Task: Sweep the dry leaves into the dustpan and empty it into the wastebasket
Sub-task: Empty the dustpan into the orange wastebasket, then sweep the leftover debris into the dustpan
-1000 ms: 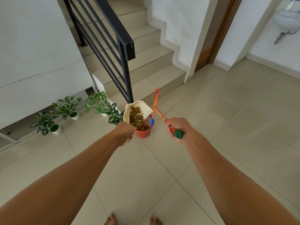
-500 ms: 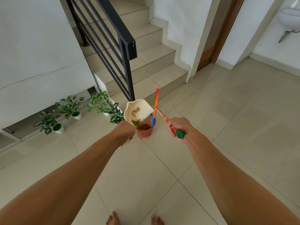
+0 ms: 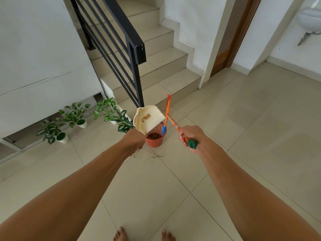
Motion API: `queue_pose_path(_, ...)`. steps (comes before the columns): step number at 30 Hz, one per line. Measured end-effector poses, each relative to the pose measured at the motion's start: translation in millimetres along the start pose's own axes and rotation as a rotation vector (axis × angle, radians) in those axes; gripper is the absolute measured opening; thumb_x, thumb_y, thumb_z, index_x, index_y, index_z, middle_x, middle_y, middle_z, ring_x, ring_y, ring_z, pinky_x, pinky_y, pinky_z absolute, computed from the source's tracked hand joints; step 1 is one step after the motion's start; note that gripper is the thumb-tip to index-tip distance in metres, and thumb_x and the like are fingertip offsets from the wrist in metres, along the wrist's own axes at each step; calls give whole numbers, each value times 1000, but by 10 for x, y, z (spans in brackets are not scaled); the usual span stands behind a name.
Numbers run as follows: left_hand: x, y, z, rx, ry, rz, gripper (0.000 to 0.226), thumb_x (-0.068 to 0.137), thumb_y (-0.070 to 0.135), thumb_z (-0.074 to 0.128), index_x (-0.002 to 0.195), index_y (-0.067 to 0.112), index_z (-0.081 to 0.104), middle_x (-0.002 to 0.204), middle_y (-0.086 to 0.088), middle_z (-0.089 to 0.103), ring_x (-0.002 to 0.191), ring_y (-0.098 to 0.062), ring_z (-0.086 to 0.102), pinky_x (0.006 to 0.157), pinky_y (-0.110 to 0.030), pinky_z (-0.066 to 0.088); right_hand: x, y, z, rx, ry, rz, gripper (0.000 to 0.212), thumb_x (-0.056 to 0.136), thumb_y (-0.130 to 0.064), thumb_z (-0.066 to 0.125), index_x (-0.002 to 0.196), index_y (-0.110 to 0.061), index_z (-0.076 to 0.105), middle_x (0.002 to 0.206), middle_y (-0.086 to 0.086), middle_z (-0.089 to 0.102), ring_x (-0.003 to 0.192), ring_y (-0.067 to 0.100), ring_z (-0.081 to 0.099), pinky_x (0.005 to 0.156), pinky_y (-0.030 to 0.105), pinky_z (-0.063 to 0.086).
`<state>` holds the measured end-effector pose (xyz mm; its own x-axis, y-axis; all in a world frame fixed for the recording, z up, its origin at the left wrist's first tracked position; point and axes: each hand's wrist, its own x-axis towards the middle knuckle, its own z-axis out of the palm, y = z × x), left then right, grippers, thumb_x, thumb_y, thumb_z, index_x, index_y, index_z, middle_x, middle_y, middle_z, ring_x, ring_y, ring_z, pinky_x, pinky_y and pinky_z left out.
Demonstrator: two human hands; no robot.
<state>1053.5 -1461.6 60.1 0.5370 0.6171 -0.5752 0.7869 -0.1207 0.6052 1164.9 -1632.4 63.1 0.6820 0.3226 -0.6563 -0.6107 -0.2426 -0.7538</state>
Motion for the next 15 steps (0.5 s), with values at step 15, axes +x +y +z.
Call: queue_pose_path(15,-69,100,-218,-102,-8,-57,14,97,0,40,100,-1,54,67,-9,46,53,-15,38,49,-26,28,-88,-15,-99,-44,6,-20,32,86,5,48,115,7,60,66,7,51,43,8,45,34,18,38)
